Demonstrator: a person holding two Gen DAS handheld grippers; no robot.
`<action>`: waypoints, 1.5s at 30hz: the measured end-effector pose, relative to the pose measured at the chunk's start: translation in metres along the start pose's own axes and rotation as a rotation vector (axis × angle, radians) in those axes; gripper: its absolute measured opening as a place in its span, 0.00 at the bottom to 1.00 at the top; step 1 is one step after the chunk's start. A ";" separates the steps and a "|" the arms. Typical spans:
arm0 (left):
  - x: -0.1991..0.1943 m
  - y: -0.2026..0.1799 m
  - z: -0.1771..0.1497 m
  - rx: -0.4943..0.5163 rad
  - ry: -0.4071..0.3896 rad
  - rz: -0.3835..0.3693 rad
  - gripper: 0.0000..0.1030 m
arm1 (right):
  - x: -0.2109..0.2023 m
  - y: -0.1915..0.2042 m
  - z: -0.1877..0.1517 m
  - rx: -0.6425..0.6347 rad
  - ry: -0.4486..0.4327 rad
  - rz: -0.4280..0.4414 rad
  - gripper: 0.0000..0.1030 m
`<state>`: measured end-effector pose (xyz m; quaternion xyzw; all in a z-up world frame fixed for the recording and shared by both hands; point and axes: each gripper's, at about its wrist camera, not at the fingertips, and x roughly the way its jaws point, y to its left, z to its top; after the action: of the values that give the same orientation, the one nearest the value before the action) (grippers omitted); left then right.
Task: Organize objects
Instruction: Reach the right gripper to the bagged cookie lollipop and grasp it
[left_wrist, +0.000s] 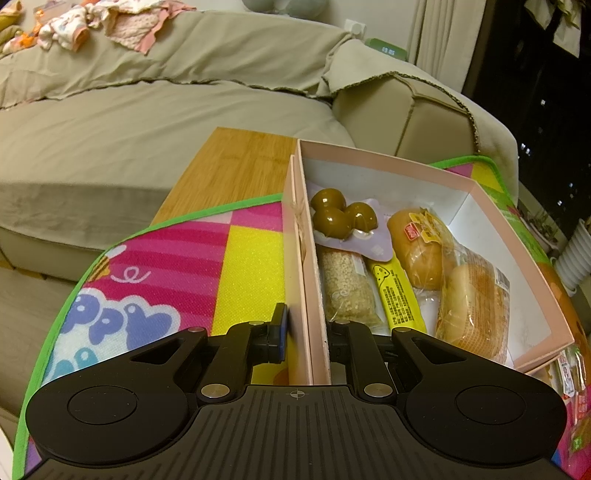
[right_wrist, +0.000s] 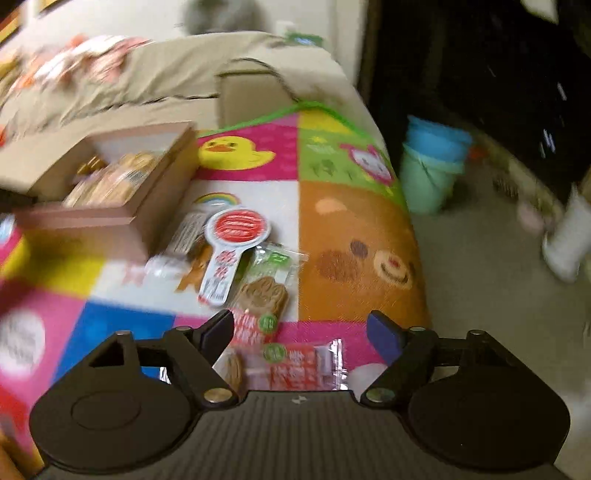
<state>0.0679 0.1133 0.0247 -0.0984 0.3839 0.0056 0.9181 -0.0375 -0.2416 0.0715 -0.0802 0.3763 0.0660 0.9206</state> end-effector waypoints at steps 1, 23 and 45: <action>0.000 0.001 0.000 -0.002 -0.001 -0.002 0.15 | -0.004 0.001 -0.002 -0.036 -0.009 0.004 0.84; 0.002 0.001 -0.002 0.000 0.005 0.005 0.14 | -0.017 0.047 -0.007 -0.063 0.151 0.394 0.84; 0.002 0.000 0.000 0.005 0.007 0.008 0.14 | 0.013 0.080 0.001 -0.192 0.210 0.509 0.82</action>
<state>0.0691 0.1134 0.0235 -0.0947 0.3877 0.0081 0.9169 -0.0422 -0.1625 0.0548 -0.0762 0.4698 0.3217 0.8185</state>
